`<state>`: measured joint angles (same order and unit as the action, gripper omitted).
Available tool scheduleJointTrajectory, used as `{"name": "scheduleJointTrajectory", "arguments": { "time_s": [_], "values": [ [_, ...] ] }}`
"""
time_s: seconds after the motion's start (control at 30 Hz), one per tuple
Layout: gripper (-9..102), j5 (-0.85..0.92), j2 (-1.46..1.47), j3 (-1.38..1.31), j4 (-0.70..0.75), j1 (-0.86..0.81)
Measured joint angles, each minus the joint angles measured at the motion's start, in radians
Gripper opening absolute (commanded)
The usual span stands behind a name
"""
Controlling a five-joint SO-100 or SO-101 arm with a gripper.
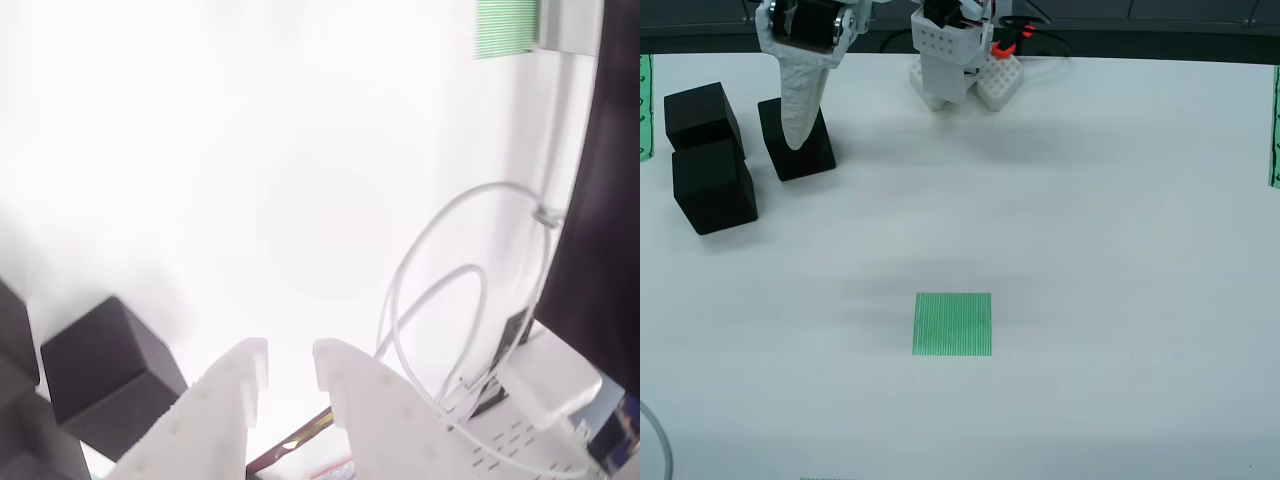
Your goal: Stack 3 Blocks on the chosen place.
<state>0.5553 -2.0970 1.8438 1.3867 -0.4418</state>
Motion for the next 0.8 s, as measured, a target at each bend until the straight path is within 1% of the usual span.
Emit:
{"name": "scheduleJointTrajectory", "arguments": {
  "time_s": [0.07,0.2,0.33,0.4,0.47,0.63,0.73,0.8],
  "values": [
    [1,0.121,0.061,-0.078,0.097,-0.041],
    [2,0.262,0.149,-0.121,0.17,-0.138],
    [6,0.422,0.161,-0.081,0.176,-0.213],
    [9,0.526,0.161,-0.025,0.176,-0.272],
    [11,0.594,0.161,0.012,0.176,-0.325],
    [16,0.792,0.161,0.048,0.176,-0.471],
    [27,0.908,0.161,0.057,0.176,-0.56],
    [28,0.98,0.16,0.057,0.176,-0.598]
  ]
}}
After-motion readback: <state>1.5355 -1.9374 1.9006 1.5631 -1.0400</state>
